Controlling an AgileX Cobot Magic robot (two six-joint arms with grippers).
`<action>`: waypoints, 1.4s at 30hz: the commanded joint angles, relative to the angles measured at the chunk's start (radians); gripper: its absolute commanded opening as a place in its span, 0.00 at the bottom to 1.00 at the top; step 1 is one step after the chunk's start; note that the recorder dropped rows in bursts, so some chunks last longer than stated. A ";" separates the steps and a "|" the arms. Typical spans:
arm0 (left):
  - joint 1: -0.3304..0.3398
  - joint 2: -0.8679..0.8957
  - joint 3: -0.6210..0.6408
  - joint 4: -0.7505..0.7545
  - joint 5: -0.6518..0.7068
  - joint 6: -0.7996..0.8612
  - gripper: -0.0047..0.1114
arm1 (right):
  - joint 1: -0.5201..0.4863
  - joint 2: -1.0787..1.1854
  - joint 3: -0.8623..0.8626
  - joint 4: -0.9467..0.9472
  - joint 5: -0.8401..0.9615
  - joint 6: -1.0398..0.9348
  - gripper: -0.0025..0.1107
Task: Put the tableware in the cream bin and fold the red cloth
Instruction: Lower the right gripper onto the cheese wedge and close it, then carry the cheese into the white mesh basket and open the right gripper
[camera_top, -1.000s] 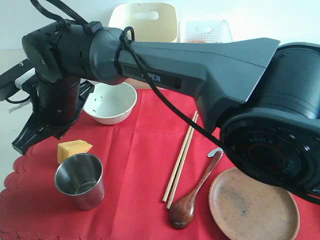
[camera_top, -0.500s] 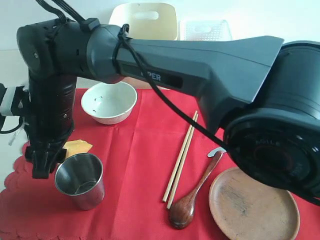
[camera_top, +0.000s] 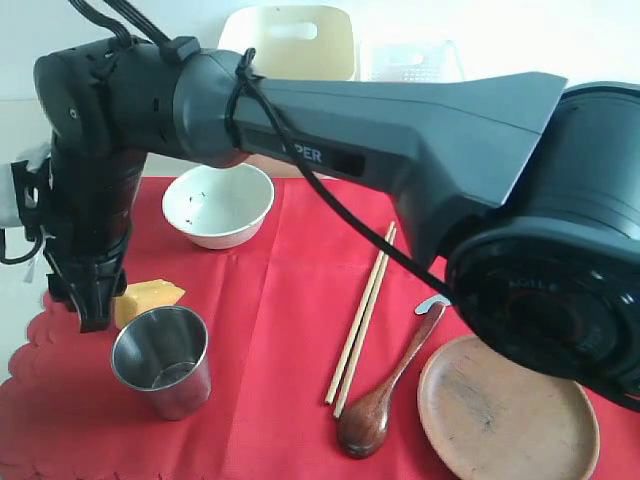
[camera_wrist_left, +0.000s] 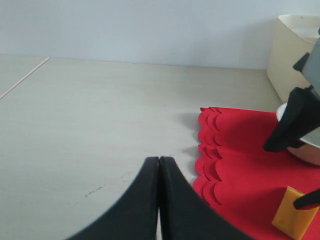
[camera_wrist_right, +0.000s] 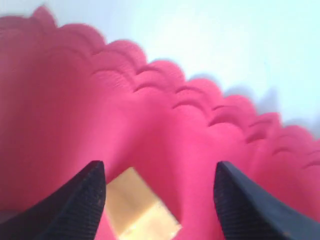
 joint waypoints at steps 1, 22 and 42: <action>-0.006 -0.006 0.004 -0.002 -0.004 -0.005 0.05 | -0.023 0.015 0.001 -0.019 -0.018 -0.020 0.56; -0.006 -0.006 0.004 -0.002 -0.004 -0.005 0.05 | -0.066 0.059 0.003 0.074 0.103 -0.197 0.56; -0.006 -0.006 0.004 -0.002 -0.004 -0.005 0.05 | -0.066 0.110 0.003 0.070 0.082 -0.257 0.45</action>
